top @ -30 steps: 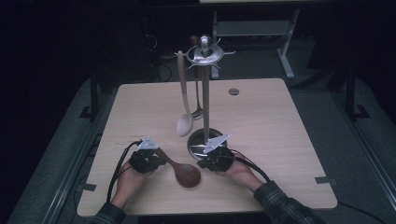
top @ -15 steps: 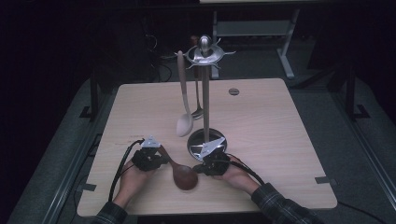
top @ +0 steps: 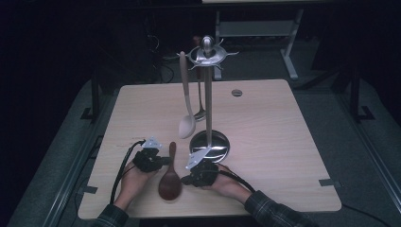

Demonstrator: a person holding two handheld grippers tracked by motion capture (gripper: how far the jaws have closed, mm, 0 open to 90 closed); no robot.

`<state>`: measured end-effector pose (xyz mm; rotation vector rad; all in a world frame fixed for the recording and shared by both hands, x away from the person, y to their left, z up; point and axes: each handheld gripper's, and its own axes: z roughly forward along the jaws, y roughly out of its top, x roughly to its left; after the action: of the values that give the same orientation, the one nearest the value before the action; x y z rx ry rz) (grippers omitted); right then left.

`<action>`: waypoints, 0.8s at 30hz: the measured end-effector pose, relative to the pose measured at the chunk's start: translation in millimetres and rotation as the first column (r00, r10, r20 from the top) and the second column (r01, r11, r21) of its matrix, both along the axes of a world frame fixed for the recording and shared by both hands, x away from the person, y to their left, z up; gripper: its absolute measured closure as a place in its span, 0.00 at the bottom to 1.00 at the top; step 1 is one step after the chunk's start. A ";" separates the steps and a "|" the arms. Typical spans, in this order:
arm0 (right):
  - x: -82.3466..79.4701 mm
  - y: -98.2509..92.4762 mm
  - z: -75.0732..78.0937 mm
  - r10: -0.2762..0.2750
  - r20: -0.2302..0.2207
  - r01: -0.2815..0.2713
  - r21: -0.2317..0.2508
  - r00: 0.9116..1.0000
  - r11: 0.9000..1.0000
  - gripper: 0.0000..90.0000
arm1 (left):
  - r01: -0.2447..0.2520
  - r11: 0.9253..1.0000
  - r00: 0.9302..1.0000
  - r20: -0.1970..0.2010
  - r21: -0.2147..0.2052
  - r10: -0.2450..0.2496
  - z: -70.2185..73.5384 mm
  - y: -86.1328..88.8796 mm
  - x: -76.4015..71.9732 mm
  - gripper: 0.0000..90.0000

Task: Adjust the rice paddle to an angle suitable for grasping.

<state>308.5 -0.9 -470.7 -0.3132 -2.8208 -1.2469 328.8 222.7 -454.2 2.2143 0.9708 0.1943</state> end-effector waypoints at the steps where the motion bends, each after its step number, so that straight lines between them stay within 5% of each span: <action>1: -0.7 2.8 0.1 0.000 -0.006 0.000 0.000 1.000 1.000 1.00 | 0.000 1.000 1.000 0.001 -0.001 0.000 0.0 0.1 0.0 1.00; 24: -4.4 54.0 2.3 0.054 -0.010 -0.053 0.055 0.999 0.997 1.00 | -0.007 1.000 1.000 -0.004 -0.024 0.006 -0.5 0.0 -1.2 1.00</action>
<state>304.1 53.1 -468.4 -0.2402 -2.7610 -1.3041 327.6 222.7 -454.7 2.1911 0.9778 0.1803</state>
